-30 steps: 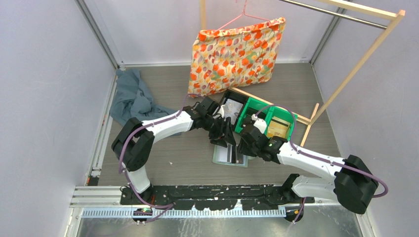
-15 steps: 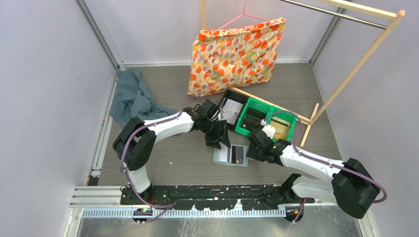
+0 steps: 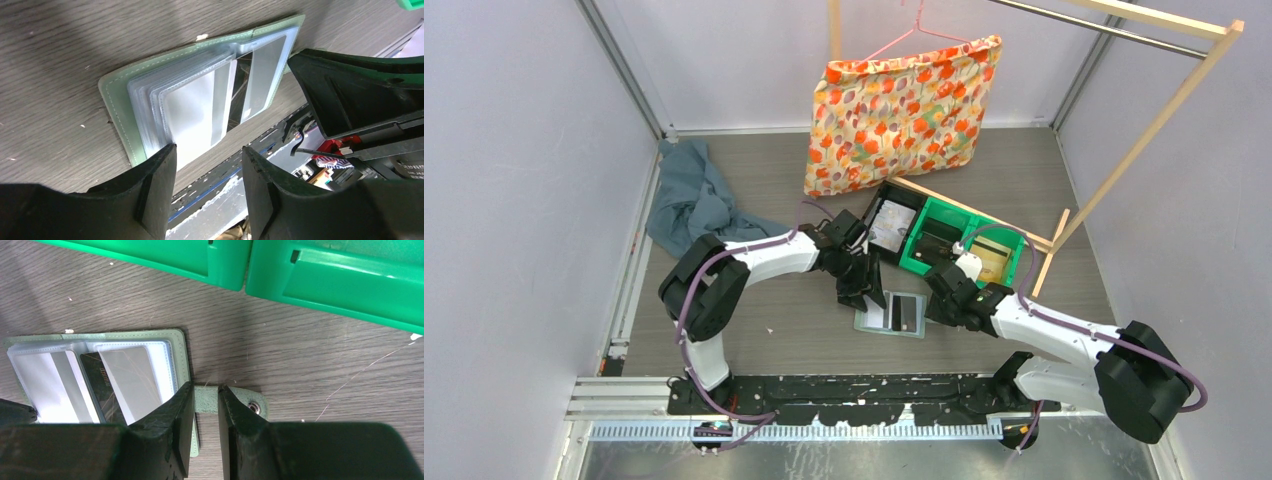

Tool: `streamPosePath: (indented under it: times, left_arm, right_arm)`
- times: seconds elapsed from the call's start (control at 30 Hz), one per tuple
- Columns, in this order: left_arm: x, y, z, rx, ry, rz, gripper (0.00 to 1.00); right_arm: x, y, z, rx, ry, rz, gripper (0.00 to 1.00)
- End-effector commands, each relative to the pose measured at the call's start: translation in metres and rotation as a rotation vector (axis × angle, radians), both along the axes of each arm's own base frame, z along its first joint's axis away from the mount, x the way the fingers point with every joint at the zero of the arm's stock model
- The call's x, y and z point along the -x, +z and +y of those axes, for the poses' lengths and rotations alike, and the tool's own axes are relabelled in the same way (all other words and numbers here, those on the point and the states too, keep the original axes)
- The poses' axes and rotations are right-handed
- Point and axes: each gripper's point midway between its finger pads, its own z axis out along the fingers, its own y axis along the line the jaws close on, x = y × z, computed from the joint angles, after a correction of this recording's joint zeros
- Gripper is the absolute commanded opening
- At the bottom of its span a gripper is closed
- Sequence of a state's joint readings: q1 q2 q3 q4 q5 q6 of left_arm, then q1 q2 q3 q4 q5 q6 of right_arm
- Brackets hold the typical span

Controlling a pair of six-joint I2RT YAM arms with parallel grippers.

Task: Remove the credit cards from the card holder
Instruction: Remove the credit card from the card holder.

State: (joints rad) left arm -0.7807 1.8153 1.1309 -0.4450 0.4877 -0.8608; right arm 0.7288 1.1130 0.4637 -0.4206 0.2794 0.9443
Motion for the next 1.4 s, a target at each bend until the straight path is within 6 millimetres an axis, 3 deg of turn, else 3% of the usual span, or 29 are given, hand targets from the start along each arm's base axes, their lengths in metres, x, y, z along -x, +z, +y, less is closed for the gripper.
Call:
streamPosePath:
  times: [0.0,0.53,1.37]
  left_arm:
    - [-0.003,0.007,-0.012,0.066,-0.007,-0.009,0.51]
    - [-0.009,-0.002,0.004,-0.074,0.001,-0.081,0.53]
    - [-0.006,-0.001,0.001,-0.128,-0.029,-0.13,0.54]
  right_arm:
    - [0.003,-0.011,0.003,-0.016,0.0,0.022,0.28]
    - [0.003,-0.013,0.005,-0.023,0.003,0.023,0.28]
    - [0.002,-0.012,0.008,-0.03,0.009,0.024,0.28]
